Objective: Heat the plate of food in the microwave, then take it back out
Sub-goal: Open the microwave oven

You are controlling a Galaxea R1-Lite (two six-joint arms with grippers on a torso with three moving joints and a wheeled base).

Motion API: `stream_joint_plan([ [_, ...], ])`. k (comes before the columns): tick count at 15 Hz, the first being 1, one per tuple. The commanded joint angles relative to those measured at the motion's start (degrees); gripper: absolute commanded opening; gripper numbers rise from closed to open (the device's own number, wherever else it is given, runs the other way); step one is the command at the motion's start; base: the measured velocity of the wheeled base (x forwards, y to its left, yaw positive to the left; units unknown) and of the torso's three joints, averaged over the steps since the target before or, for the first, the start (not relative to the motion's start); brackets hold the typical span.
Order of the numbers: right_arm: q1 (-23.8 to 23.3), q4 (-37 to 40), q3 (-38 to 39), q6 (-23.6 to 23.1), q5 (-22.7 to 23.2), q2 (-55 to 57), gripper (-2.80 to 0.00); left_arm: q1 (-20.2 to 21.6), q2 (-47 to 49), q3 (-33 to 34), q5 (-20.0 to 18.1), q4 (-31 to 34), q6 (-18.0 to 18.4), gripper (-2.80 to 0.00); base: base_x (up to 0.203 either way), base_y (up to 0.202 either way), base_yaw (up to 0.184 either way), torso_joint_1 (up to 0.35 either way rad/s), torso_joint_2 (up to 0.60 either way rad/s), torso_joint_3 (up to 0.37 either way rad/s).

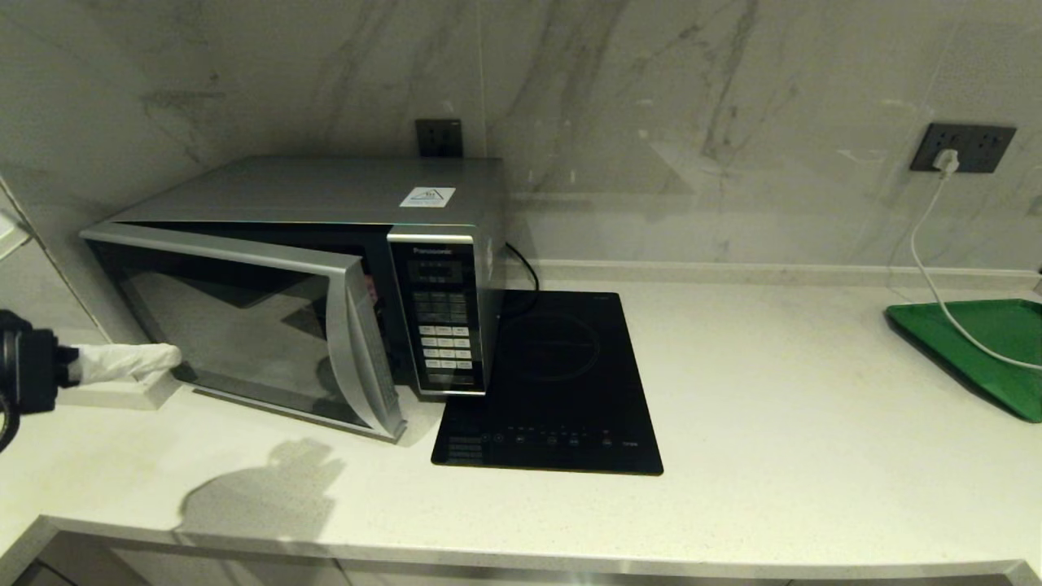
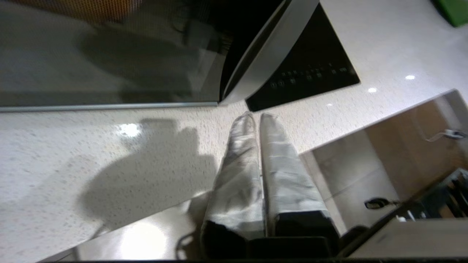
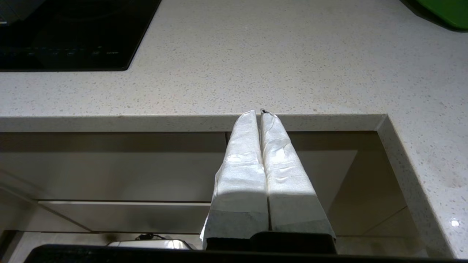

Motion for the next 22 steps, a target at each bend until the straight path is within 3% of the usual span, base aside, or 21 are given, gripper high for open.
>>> stream_joint_plan([
  [1,0.01,0.07,-0.01,0.03,0.03,0.0,-2.8,-12.26,-3.75,-8.6,19.7,0.35,-13.46,-2.8,0.0,0.0,0.0,0.0,0.0,0.0],
  [3,0.01,0.07,-0.01,0.03,-0.06,0.0,-2.8,-22.35,-3.28,-14.75,36.02,0.34,-20.49,-2.8,0.0,0.0,0.0,0.0,0.0,0.0],
  [5,0.01,0.07,-0.01,0.03,0.03,0.0,-2.8,-30.41,-0.17,-19.78,50.28,0.23,-22.9,-2.8,0.0,0.0,0.0,0.0,0.0,0.0],
  [7,0.08,0.07,0.01,0.03,0.03,0.0,-2.8,-33.33,4.54,-24.41,56.91,-0.94,-23.52,-2.8,0.0,0.0,0.0,0.0,0.0,0.0],
  [13,0.01,0.07,-0.01,0.03,0.03,0.0,-2.8,-35.2,15.01,-35.7,60.71,-1.85,-20.45,-2.8,0.0,0.0,0.0,0.0,0.0,0.0],
  [17,0.01,0.07,0.0,0.03,0.03,0.0,-2.8,-39.81,17.52,-35.49,62.6,-1.78,-20.98,-2.8,0.0,0.0,0.0,0.0,0.0,0.0],
  [22,0.01,0.07,-0.01,0.03,-0.02,0.0,-2.8,-40.77,20.22,-34.75,62.93,-1.7,-22.18,-2.8,0.0,0.0,0.0,0.0,0.0,0.0],
])
